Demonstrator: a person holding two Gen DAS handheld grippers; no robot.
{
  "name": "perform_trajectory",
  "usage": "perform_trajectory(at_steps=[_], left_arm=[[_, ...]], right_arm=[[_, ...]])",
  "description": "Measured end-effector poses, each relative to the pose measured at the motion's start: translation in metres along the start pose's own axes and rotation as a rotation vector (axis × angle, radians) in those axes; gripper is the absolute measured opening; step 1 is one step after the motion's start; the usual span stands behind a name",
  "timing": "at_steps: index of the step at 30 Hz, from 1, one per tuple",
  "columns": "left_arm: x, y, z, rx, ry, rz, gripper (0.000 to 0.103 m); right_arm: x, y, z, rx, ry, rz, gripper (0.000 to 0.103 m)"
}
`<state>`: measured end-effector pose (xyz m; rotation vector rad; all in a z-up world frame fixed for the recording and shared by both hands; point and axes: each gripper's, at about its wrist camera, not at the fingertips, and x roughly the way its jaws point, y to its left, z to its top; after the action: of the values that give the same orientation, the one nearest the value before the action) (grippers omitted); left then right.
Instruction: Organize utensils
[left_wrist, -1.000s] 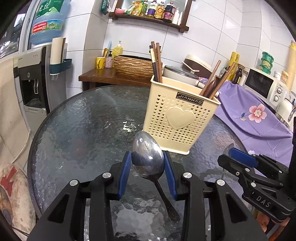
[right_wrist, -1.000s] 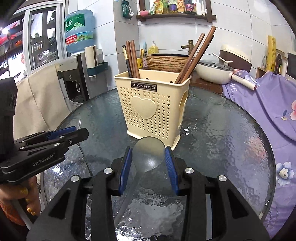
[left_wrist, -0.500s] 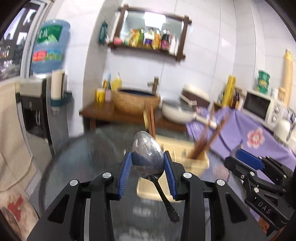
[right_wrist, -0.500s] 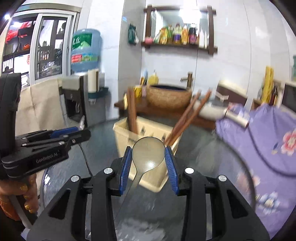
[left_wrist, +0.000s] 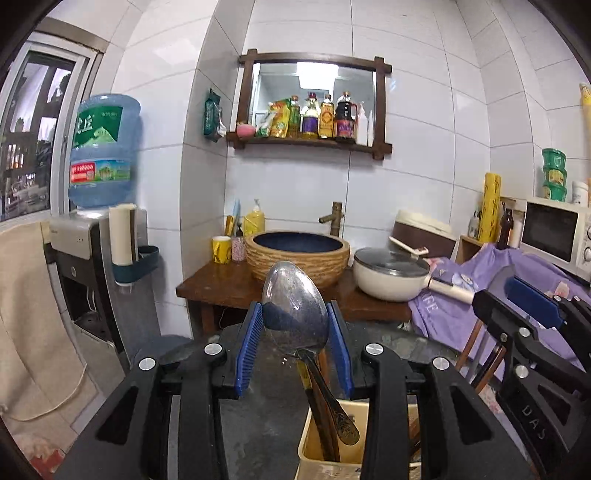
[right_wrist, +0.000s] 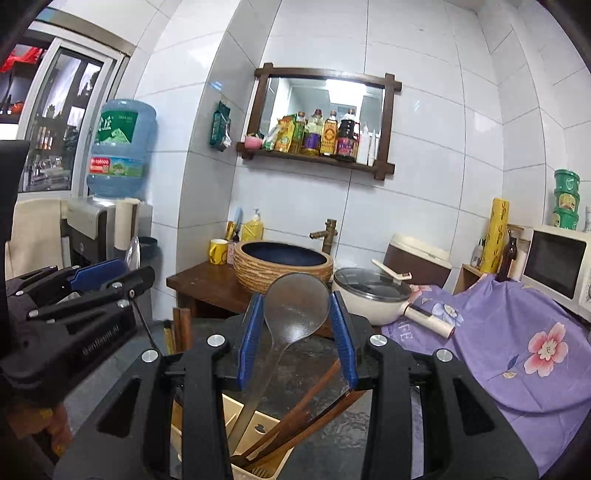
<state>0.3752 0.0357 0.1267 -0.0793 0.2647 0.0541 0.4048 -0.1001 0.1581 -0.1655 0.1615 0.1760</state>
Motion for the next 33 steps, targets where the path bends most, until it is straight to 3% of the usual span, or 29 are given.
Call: perform_trajectory(at_steps=[11,20,22,25,33], left_arm=[[0.011,0.000,-0.046,0.036,0.086,-0.055,0.035],[0.015,0.006,-0.064,0.056,0.122,-0.076,0.037],[0.012,0.008,-0.064,0.056,0.116,-0.073,0.045],[0.000,0.016,-0.061,0.030,0.094,-0.075,0.058],[-0.052,0.035,-0.070,0.018,0.048,-0.073,0.094]], right_arm=[[0.022,0.021,-0.074,-0.078,0.067,0.016,0.037],[0.019,0.031,-0.099,-0.145,0.087,0.043,0.038],[0.018,0.031,-0.102,-0.146,0.089,0.050,0.044],[0.010,0.026,-0.102,-0.133,0.069,0.047,0.065],[-0.039,0.011,-0.094,-0.107,0.000,0.036,0.075]])
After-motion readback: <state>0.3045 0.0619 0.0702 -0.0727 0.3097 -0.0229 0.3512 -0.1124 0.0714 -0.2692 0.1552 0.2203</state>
